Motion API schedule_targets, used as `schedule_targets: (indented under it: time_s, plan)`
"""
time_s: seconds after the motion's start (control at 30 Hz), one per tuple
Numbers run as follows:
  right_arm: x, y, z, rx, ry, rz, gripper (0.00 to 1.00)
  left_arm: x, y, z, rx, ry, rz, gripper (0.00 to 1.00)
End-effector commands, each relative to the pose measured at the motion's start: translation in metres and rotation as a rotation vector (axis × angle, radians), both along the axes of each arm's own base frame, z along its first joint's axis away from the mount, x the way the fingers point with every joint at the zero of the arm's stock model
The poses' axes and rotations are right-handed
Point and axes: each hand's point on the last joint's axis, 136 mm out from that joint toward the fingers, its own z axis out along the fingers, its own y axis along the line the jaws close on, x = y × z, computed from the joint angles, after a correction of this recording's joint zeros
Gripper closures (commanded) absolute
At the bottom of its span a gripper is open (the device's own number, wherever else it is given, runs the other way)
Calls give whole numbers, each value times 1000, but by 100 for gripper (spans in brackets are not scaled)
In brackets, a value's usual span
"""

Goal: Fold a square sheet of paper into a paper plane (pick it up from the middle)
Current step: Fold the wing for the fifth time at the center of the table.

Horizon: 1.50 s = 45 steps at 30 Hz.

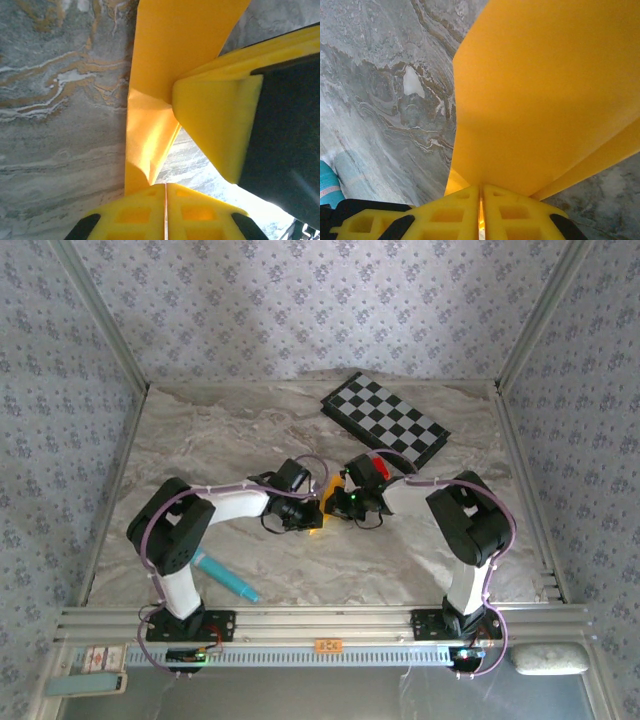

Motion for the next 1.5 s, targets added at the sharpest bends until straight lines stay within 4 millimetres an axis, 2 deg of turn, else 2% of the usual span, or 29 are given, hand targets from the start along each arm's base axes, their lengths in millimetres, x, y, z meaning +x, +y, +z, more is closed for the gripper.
schedule_targets:
  time_s: [0.0,0.43,0.5,0.63,0.73,1.03,1.47]
  plan:
    - [-7,-8,-19,-64,45,1,87,-7,6,-11,40,25,-9,92]
    - [-8,-12,-22,-83,56,-8,88,-14,15,-22,76,46,-1,92]
    - [-8,-12,-22,-83,59,-9,88,-11,12,-16,58,37,0,92]
    - [-8,-12,-22,-83,58,-9,88,3,-1,13,-3,-35,-6,92]
    - [-8,-11,-22,-81,59,-7,88,14,0,21,1,-76,8,91]
    - [-8,-11,-23,-83,64,-6,88,13,2,-2,29,-25,6,95]
    - [-10,-20,-34,-149,100,-33,90,-12,21,-20,146,38,-46,98]
